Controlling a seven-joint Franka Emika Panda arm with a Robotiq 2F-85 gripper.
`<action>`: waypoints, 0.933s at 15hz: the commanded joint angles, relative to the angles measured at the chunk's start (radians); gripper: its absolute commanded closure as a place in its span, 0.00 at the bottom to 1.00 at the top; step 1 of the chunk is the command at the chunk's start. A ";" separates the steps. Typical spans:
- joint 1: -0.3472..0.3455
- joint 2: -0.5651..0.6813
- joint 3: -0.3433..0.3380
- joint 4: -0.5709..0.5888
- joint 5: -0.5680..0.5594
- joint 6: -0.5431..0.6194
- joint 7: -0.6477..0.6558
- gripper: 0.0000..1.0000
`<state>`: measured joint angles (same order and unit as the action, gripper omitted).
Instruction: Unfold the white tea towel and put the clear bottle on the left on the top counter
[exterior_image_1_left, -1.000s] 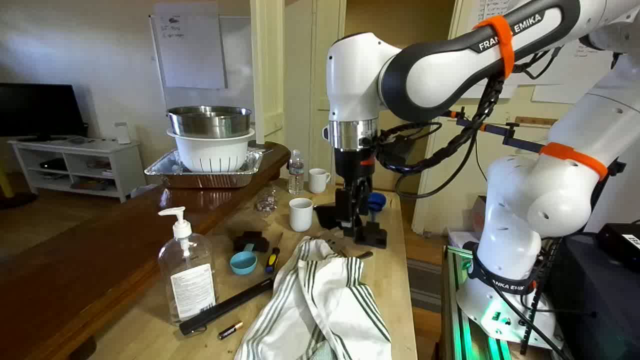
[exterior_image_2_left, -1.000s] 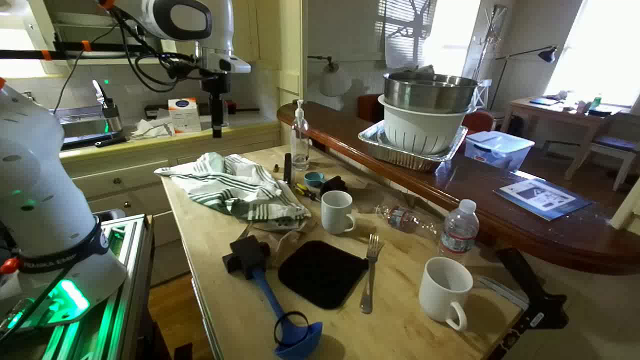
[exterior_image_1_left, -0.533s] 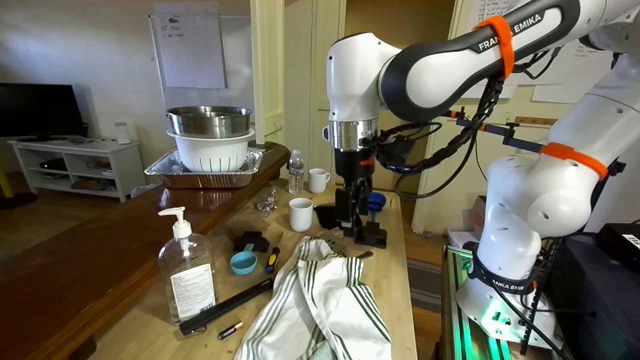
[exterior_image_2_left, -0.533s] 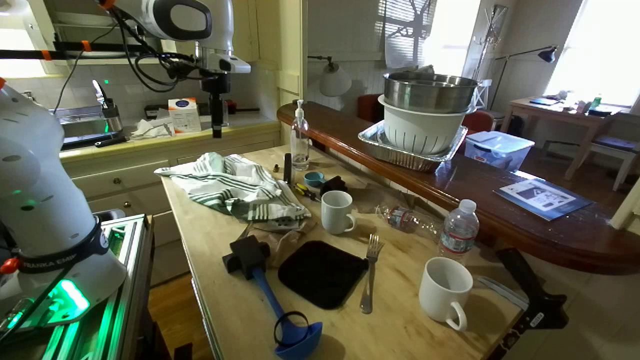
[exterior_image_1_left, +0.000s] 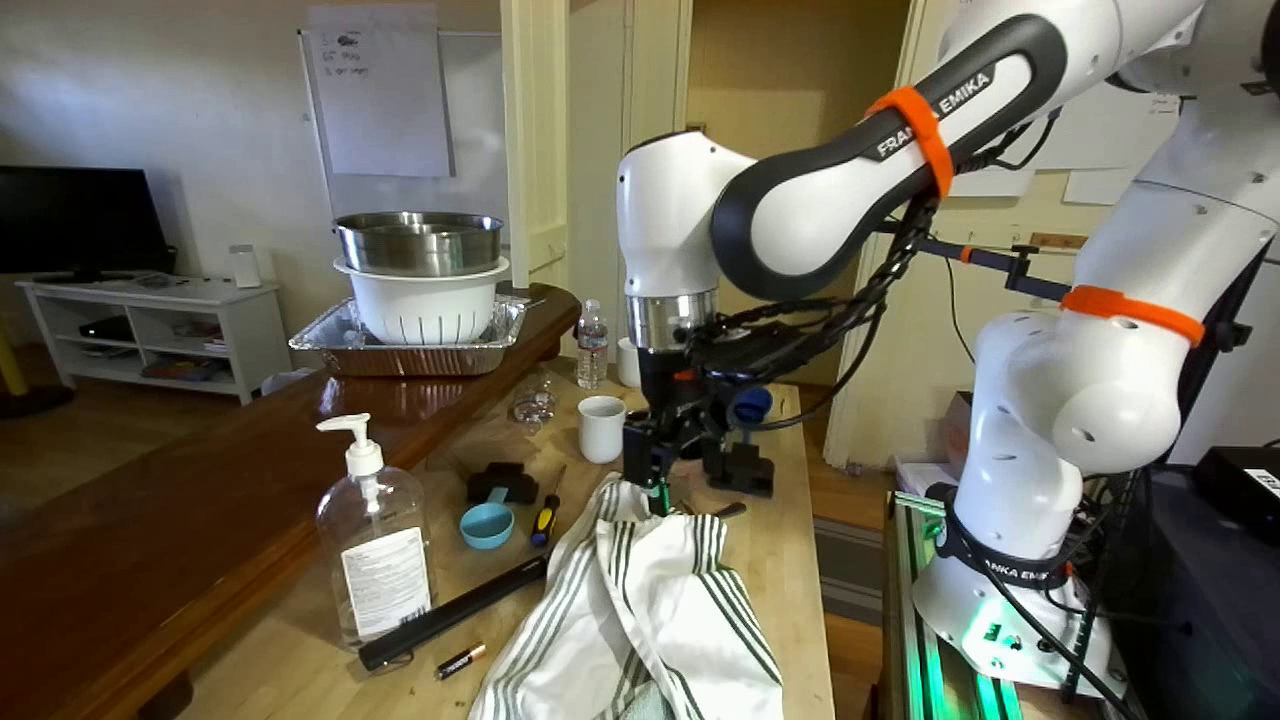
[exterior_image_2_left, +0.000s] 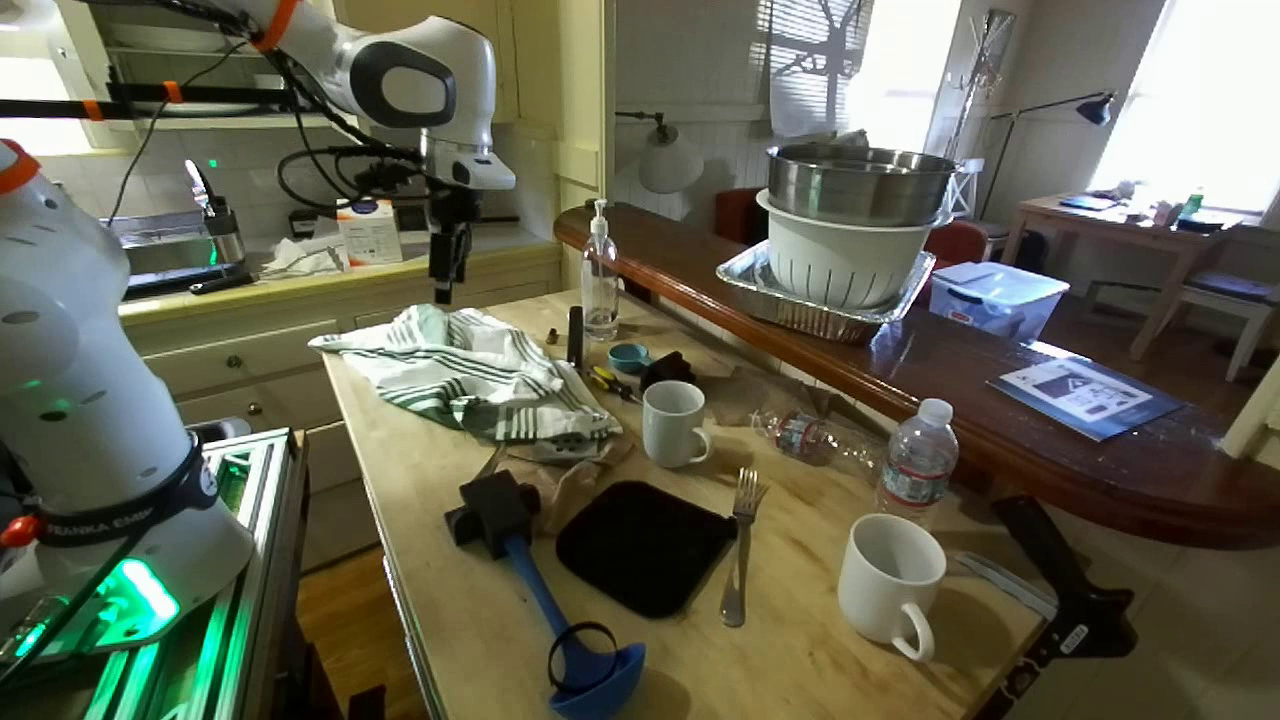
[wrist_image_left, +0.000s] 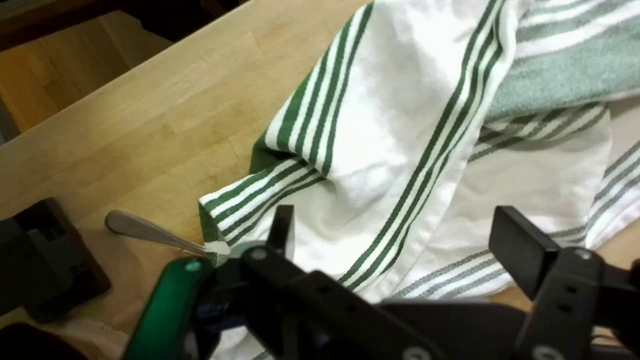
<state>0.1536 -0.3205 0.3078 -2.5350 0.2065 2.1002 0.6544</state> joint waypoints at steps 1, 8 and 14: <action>-0.022 0.151 0.038 0.019 -0.063 0.222 0.204 0.00; 0.012 0.342 -0.014 0.082 -0.302 0.280 0.506 0.00; 0.029 0.302 -0.035 0.052 -0.277 0.293 0.459 0.00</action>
<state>0.1594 -0.0181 0.2960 -2.4833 -0.0705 2.3949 1.1141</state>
